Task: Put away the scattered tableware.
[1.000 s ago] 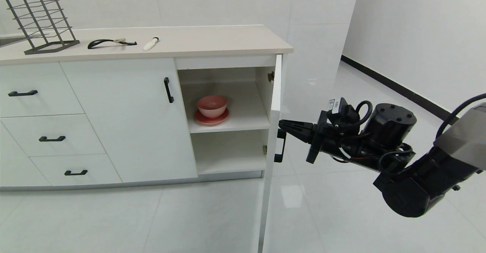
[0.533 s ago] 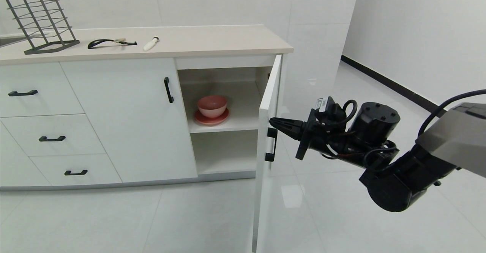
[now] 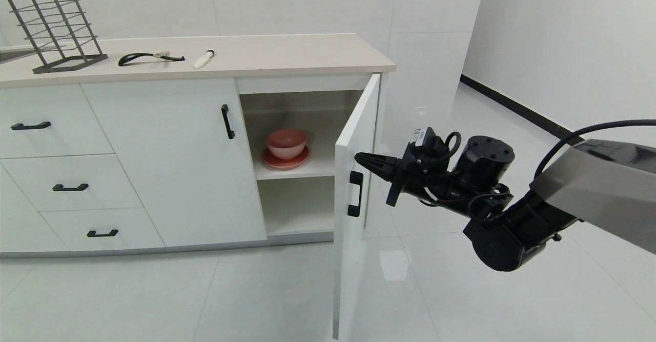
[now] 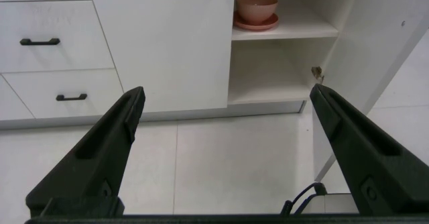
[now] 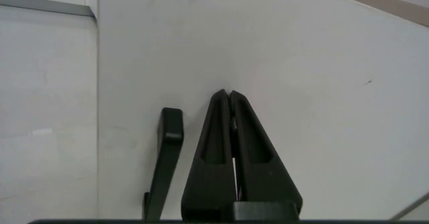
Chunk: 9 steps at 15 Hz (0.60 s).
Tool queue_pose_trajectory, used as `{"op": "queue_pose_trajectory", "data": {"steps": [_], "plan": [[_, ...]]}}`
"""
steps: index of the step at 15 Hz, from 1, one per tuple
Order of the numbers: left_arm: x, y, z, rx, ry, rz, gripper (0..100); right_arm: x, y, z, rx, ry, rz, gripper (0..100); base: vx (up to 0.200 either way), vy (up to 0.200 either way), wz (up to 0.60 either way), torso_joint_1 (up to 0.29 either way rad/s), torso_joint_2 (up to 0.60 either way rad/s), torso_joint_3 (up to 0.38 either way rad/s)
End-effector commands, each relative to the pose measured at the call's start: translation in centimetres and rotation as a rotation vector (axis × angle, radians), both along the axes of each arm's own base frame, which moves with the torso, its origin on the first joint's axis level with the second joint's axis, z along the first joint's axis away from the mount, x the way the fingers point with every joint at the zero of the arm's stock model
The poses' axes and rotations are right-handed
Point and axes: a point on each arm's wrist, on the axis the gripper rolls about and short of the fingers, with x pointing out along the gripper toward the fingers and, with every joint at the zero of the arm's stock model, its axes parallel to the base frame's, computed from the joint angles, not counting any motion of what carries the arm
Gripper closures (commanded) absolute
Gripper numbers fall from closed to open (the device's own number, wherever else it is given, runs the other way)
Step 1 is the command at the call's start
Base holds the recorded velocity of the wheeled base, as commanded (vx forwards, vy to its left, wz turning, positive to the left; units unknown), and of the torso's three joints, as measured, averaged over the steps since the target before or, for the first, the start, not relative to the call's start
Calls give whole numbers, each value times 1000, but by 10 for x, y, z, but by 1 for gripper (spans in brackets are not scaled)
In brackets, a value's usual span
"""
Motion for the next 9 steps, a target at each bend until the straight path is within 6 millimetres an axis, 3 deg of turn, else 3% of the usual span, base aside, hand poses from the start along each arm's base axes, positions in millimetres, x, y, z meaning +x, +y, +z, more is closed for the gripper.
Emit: {"op": "queue_pose_trajectory", "data": {"steps": [1, 9], "plan": [[0, 0, 0, 0, 0, 0, 0, 10, 5, -5, 9, -5, -20, 100, 0, 0, 0, 0, 0, 0], [0, 0, 0, 2, 0, 0, 0, 18, 24, -15, 25, -9, 3, 100, 0, 0, 0, 0, 0, 0]]}}
